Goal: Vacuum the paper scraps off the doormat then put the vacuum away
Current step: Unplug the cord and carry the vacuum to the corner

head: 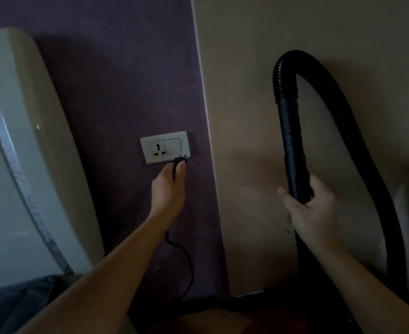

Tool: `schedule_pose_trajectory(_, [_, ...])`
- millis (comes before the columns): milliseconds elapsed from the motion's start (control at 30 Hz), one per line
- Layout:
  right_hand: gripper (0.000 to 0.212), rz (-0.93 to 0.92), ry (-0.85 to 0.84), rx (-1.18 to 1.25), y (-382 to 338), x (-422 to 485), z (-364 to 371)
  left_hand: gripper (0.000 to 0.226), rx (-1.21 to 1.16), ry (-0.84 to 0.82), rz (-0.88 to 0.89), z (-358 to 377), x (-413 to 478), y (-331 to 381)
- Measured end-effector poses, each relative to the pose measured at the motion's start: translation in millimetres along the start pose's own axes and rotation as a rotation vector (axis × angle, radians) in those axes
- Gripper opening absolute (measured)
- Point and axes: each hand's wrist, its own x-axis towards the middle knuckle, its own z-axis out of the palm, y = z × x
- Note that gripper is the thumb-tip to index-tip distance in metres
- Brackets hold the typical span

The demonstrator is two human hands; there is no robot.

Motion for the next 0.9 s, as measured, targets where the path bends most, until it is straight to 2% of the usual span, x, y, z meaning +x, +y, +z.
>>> schedule_pose_trajectory(200, [0.030,0.044,0.029,0.025,1,-7,-17,0.042,-0.260,-0.185,-0.062,23,-24,7])
schedule_pose_trajectory(333, [0.029,0.110,0.042,0.031,-4,-13,-56,0.028,-0.432,-0.421,-0.093,54,-62,32])
schedule_pose_trajectory(467, [0.024,0.135,0.064,0.070,-6,-21,-101,0.023,-0.521,-0.660,-0.149,100,-114,49])
schedule_pose_trajectory(567, [0.025,0.138,0.067,0.054,-4,-26,-136,0.017,-0.559,-0.730,-0.149,137,-156,46])
schedule_pose_trajectory(667, [0.030,0.157,0.060,0.051,-2,-32,-164,0.016,-0.501,-0.742,-0.200,171,-194,34])
schedule_pose_trajectory(800, [0.024,0.176,0.072,0.006,9,-38,-184,0.031,-0.214,-0.928,-0.154,216,-231,22])
schedule_pose_trajectory(900, [0.017,0.200,0.091,-0.019,21,-40,-195,0.042,-0.128,-0.988,-0.175,248,-248,19])
